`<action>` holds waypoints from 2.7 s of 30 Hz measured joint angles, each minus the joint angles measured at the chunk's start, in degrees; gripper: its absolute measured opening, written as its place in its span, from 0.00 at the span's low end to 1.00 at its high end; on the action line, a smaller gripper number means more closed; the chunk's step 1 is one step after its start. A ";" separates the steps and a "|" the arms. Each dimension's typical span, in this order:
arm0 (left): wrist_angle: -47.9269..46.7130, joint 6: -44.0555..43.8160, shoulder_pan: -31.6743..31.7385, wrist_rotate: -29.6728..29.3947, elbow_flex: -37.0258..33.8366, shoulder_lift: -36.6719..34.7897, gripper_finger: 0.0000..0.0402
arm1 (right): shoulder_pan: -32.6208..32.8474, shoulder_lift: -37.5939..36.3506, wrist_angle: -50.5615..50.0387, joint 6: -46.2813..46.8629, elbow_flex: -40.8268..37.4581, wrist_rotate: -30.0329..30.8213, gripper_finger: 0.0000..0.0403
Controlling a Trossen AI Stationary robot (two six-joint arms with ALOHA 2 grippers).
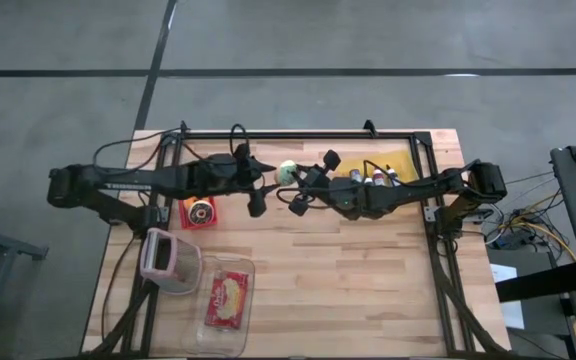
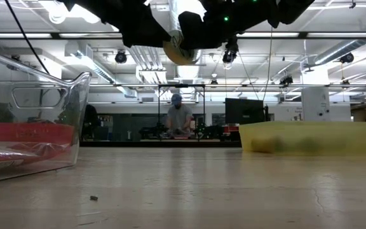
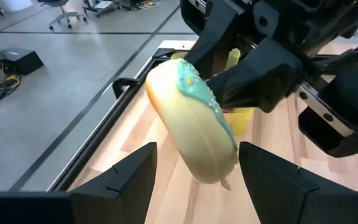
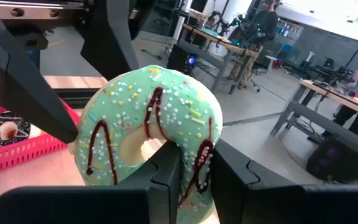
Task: Pick & Place Food Item
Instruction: Put the green donut into the red bin
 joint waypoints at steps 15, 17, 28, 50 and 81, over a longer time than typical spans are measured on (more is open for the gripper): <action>6.51 -0.01 0.18 -0.04 -0.23 0.23 0.58 | 0.00 0.00 0.04 0.02 0.00 -0.15 0.16; 6.49 -0.12 0.36 -0.09 -0.28 0.46 0.58 | 0.00 0.00 0.04 0.02 0.00 -0.18 0.16; 6.42 -0.48 0.61 -0.17 -0.33 2.50 0.58 | 0.00 0.00 0.12 0.02 0.00 -0.75 0.16; 6.40 0.00 0.66 -0.01 -0.33 2.41 0.25 | 0.00 0.00 0.09 0.02 0.00 -0.76 0.16; 6.38 0.03 0.66 -0.04 -0.37 2.35 0.15 | 0.00 0.00 0.39 0.68 0.00 -0.74 0.27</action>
